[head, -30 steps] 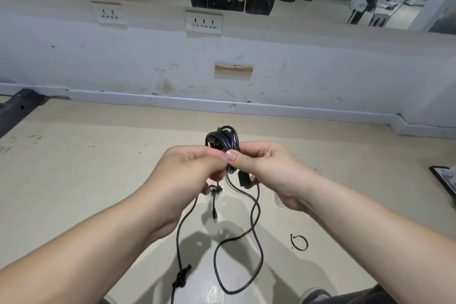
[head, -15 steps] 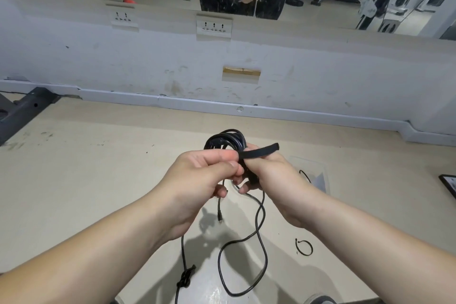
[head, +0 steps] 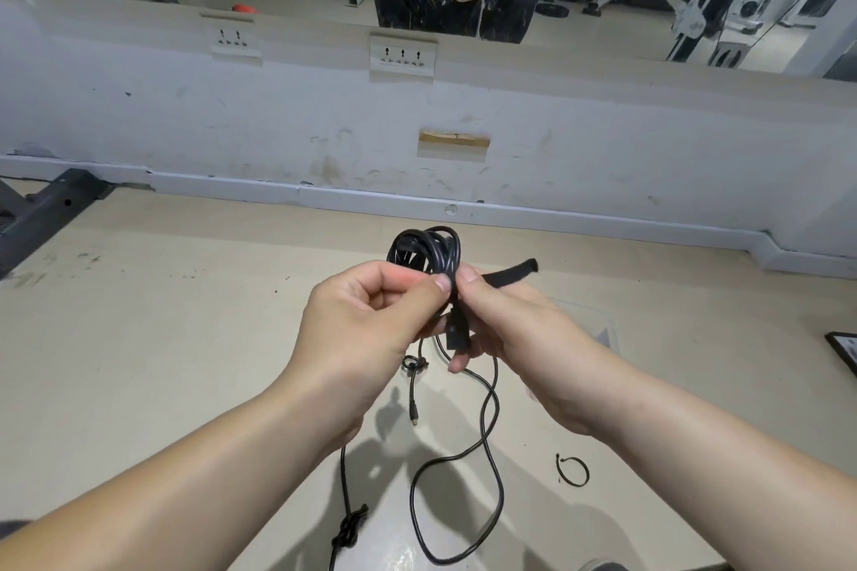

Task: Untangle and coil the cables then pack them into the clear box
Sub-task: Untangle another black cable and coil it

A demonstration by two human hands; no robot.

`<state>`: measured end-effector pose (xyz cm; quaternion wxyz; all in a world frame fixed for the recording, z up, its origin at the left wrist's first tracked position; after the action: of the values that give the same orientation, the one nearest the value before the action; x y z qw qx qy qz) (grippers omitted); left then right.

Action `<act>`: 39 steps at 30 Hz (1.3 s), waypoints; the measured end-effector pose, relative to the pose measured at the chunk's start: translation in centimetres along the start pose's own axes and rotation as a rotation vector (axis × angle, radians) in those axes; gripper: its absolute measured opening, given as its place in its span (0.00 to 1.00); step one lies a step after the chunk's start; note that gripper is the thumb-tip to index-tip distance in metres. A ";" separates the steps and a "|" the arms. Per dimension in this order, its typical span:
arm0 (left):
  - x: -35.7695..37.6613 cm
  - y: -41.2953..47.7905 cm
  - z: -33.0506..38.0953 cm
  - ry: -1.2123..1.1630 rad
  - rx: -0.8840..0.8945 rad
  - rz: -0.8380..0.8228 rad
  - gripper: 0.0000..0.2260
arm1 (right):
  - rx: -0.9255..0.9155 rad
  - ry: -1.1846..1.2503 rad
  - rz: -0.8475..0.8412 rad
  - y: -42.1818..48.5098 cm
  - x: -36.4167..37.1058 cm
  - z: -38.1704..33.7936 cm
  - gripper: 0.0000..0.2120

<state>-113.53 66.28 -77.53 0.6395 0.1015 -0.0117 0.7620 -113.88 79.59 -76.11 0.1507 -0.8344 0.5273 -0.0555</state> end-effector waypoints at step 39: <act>1.2 0.4 -0.6 0.214 0.042 -0.167 0.17 | -0.015 0.205 0.366 0.8 -3.7 1.3 0.13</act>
<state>-114.18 67.43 -77.87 0.6959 0.0337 0.0812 0.7128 -115.83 82.82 -77.35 0.0975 -0.7157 0.6830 -0.1081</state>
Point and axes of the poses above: each hand's wrist, its own y-axis towards the middle knuckle, its own x-axis out of the palm, z = x × y, the point moved 10 cm from there along y, towards the middle knuckle, and after that the axes turned 12 degrees about x, right-handed, at the moved point
